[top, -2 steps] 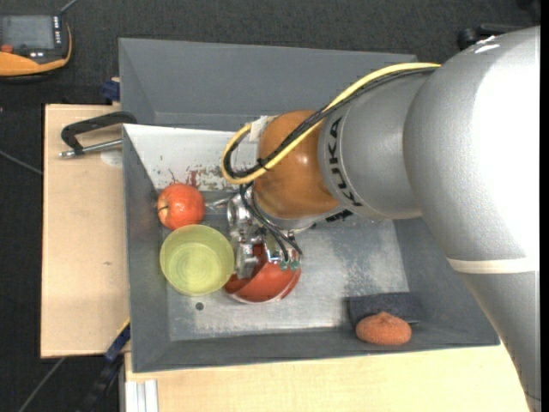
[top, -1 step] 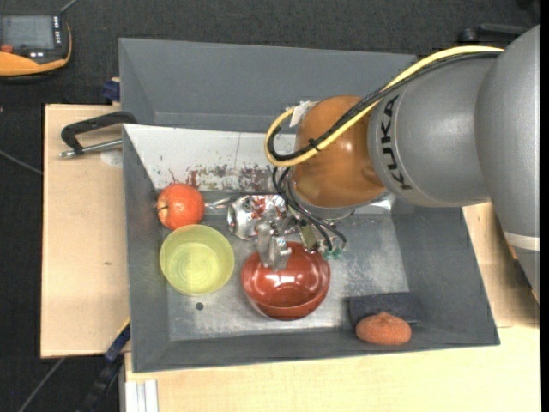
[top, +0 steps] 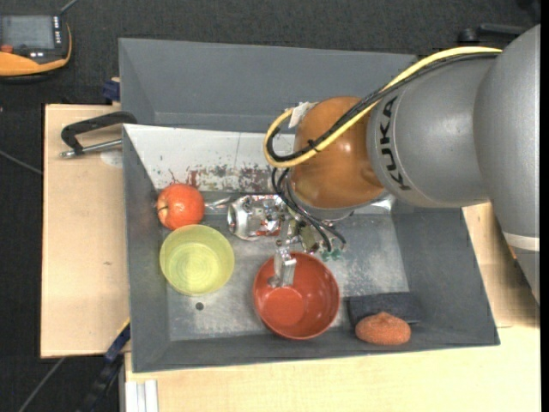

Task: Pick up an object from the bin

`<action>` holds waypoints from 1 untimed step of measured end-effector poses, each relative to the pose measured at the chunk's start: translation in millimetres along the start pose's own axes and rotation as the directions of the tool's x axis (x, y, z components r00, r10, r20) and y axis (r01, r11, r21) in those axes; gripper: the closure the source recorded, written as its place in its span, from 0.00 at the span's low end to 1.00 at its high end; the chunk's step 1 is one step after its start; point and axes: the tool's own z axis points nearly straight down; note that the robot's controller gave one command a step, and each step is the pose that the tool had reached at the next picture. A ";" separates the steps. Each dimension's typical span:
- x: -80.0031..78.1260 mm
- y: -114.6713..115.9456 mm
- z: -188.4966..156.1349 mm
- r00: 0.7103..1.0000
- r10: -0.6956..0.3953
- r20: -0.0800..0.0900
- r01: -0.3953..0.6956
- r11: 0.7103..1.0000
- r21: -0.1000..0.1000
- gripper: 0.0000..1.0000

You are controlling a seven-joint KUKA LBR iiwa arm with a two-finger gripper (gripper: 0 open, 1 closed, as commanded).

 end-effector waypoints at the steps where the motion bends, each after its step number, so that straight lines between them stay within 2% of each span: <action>1: 0.3 0.0 0.2 1.000 0.000 -0.001 0.000 1.000 0.000 1.00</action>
Offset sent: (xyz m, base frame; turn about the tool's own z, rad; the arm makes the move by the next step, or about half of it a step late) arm 0.0000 0.0000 0.0000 0.0000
